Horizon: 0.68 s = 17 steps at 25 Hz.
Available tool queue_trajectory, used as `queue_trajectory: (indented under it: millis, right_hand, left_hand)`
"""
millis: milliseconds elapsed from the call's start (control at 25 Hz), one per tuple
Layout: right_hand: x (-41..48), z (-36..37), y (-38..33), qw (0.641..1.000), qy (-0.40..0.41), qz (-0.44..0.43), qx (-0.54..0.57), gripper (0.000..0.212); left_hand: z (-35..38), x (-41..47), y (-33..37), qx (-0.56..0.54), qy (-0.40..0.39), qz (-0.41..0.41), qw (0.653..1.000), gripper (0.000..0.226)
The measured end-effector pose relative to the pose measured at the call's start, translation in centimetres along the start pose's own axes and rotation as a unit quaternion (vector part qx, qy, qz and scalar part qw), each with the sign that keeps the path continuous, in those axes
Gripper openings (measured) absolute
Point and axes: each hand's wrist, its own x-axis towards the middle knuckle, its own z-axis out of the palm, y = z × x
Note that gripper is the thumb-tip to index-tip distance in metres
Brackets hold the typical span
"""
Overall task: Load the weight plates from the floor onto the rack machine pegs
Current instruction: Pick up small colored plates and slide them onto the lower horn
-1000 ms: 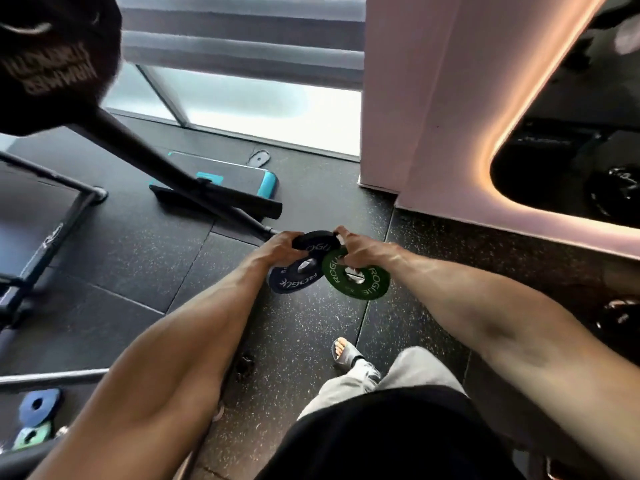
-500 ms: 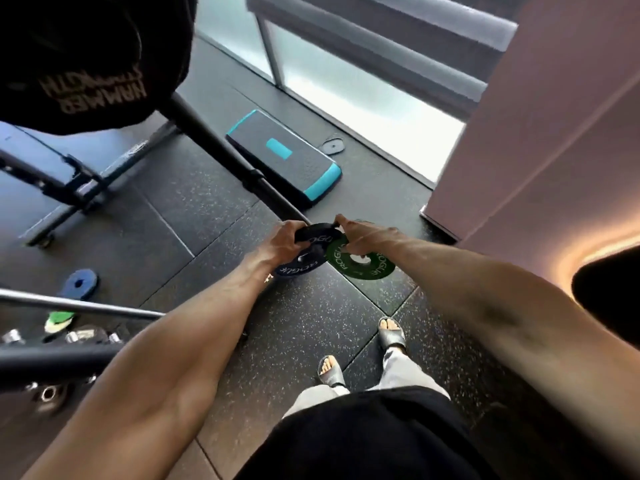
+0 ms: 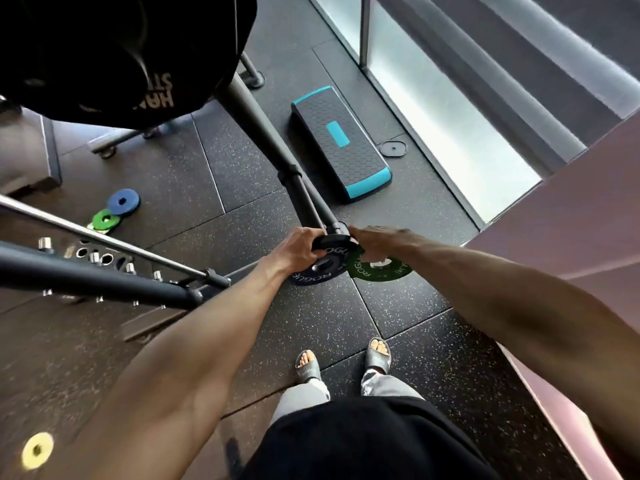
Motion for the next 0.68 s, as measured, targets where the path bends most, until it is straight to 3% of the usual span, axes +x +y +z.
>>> queue_trajectory:
  millis: [400, 680]
  right_hand:
    - [1.9, -2.6, 2.0, 0.999, -0.028, -0.037, -0.026, 0.062]
    - [2.3, -0.8, 1.6, 0.993, 0.107, -0.057, -0.008, 0.057]
  left_hand:
    - [-0.7, 0.4, 1.1, 0.003, 0.051, -0.003, 0.999, 0.017]
    - [-0.5, 1.1, 0.9, 0.112, 0.118, 0.002, 0.987, 0.016]
